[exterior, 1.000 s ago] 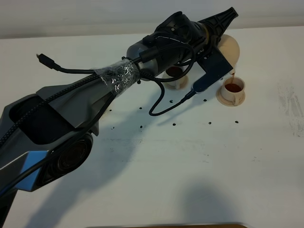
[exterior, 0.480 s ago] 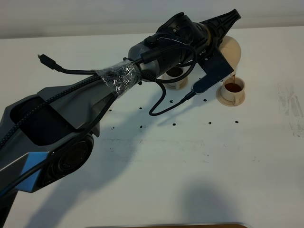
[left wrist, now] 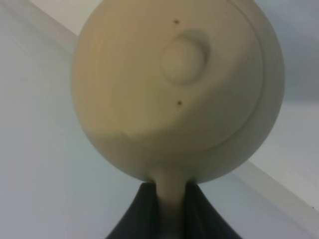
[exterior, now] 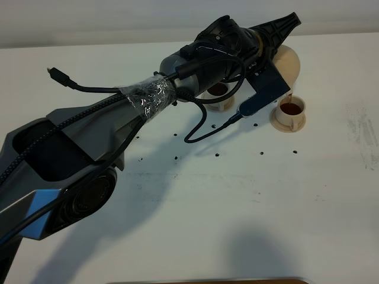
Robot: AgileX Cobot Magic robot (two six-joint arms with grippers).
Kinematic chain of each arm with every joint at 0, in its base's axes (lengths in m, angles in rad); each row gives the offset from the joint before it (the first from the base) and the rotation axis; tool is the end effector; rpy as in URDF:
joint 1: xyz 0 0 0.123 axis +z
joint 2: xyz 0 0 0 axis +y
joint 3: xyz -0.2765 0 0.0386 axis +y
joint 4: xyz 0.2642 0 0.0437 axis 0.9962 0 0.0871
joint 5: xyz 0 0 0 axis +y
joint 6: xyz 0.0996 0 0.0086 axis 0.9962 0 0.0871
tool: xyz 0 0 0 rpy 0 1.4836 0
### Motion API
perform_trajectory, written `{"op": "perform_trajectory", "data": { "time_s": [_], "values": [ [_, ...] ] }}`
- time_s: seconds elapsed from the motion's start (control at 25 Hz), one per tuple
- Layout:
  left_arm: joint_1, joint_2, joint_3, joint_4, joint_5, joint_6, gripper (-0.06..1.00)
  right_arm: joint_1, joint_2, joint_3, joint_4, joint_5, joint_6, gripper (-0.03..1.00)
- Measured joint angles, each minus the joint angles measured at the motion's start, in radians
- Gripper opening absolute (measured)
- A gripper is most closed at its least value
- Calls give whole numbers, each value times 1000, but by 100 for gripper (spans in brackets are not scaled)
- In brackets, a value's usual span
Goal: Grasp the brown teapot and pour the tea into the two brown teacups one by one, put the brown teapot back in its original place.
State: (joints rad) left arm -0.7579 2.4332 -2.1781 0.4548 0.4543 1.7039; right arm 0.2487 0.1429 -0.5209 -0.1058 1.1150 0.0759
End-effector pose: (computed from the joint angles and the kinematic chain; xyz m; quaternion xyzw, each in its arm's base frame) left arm 0.4372 -0.3872 0.1953 0.8621 0.1616 0.3634 0.3139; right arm 0.0416 0.0008 0.2786 -0.0769 0.8913 0.0195 0.4465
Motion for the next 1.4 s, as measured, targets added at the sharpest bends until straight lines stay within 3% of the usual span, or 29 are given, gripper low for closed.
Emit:
{"op": "perform_trajectory", "data": {
  "time_s": [1.4],
  "values": [
    [-10,0,0,2,-5,44,16,0,0,0,0,0,0,24]
  ]
}}
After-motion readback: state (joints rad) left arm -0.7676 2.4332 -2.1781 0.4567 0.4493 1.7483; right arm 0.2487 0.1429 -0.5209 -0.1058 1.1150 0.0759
